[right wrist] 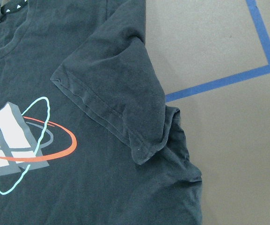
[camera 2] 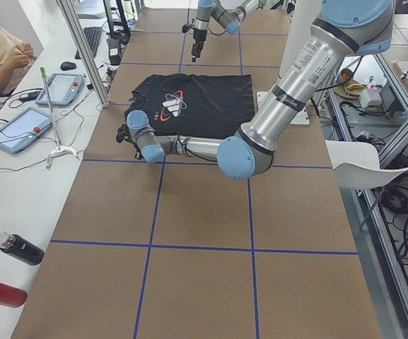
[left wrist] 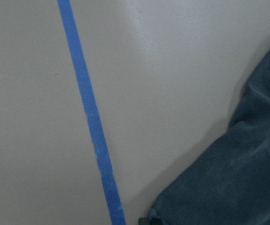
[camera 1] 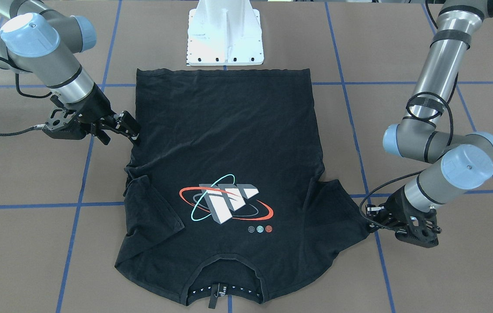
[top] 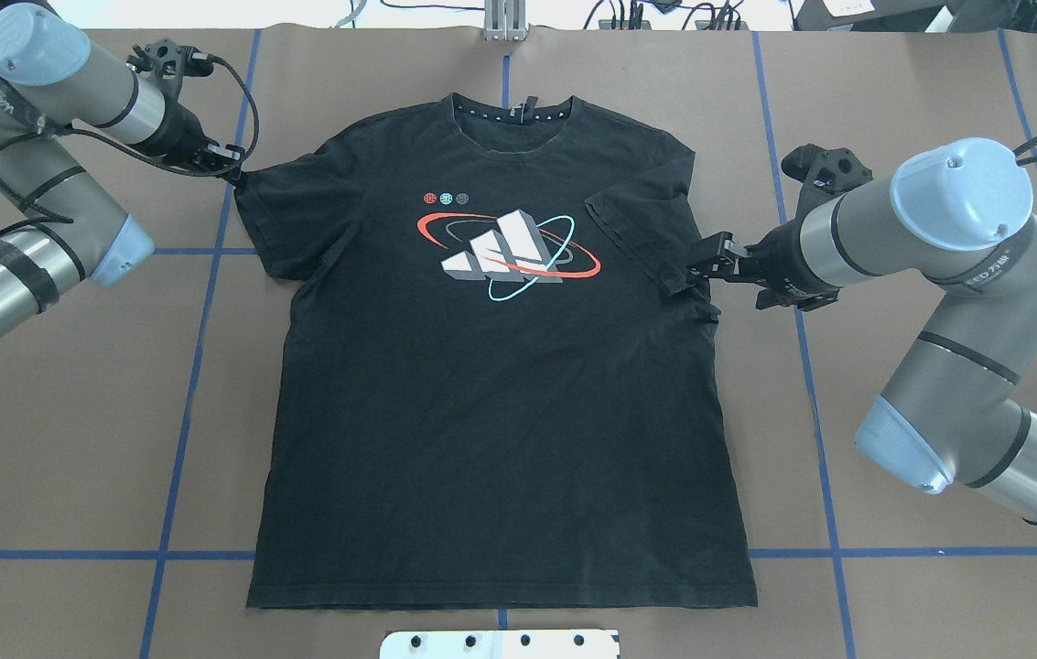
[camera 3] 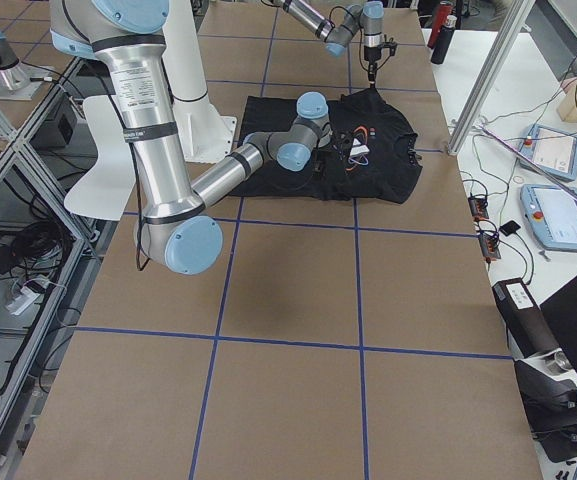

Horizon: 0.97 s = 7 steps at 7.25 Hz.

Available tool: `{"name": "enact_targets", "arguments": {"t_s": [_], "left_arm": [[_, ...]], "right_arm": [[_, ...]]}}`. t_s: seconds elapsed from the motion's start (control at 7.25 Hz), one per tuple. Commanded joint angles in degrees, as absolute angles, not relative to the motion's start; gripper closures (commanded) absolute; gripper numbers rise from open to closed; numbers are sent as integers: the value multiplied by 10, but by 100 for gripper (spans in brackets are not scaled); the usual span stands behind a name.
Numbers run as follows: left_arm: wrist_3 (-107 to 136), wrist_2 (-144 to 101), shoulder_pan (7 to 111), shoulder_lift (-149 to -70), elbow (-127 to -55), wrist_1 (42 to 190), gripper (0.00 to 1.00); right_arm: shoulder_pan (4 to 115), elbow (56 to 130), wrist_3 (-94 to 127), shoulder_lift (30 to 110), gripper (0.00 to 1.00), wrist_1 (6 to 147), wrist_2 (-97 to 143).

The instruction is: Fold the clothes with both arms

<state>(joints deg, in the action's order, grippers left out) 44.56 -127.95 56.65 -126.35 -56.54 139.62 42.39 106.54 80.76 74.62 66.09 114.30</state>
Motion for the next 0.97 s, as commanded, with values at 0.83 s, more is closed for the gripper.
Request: {"name": "enact_targets", "arguments": {"t_s": [0.83], "left_arm": [[723,-1217,490,-1355,-638,1352,100]], "right_arm": [[429,1071,808,745,2,662,1143]]}}
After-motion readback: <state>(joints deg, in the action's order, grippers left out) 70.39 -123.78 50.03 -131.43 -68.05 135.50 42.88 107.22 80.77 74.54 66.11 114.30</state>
